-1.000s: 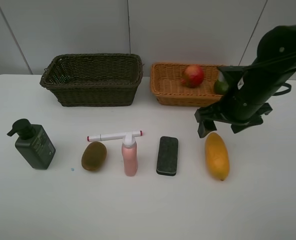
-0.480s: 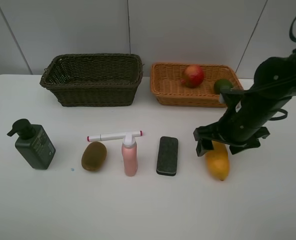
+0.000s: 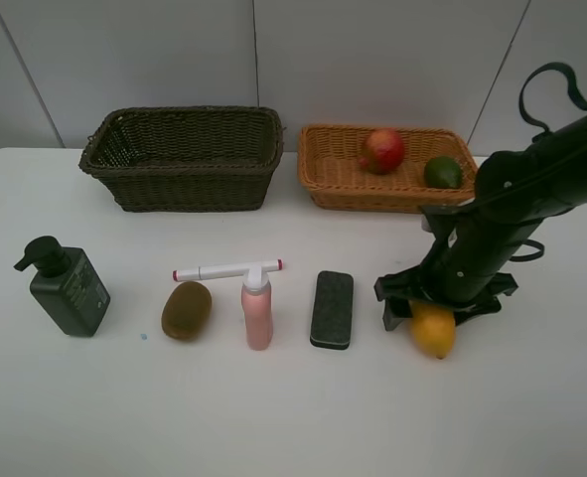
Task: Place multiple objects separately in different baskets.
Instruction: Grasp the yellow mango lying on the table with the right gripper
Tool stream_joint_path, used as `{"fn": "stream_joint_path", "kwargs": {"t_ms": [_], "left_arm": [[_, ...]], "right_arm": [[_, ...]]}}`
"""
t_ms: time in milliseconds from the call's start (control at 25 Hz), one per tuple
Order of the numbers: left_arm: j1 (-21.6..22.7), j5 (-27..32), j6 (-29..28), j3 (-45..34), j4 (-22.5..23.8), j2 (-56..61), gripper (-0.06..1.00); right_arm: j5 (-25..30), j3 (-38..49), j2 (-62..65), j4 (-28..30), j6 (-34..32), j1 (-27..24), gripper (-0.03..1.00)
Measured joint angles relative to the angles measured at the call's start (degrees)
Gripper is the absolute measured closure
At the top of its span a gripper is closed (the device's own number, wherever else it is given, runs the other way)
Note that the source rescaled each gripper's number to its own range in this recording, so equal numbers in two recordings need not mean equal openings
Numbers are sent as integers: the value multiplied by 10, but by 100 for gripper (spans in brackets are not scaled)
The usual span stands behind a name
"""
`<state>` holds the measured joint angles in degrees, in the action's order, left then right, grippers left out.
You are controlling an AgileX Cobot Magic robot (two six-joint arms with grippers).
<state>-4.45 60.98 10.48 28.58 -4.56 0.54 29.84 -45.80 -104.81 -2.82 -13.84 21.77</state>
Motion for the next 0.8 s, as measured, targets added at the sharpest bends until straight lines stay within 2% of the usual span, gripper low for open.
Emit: {"fn": "stream_joint_path", "kwargs": {"t_ms": [440, 520, 600, 720, 800], "left_arm": [[0, 0, 0, 0, 0, 0, -6], [0, 0, 0, 0, 0, 0, -6], [0, 0, 0, 0, 0, 0, -6], [0, 0, 0, 0, 0, 0, -6], [0, 0, 0, 0, 0, 0, -6]], "right_arm": [[-3, 0, 0, 1, 0, 0, -3], [-4, 0, 0, 2, 0, 0, 2], [-6, 0, -1, 2, 0, 0, 22], [-7, 0, -3, -1, 0, 0, 86], [-8, 0, -3, -3, 0, 0, 85]]}}
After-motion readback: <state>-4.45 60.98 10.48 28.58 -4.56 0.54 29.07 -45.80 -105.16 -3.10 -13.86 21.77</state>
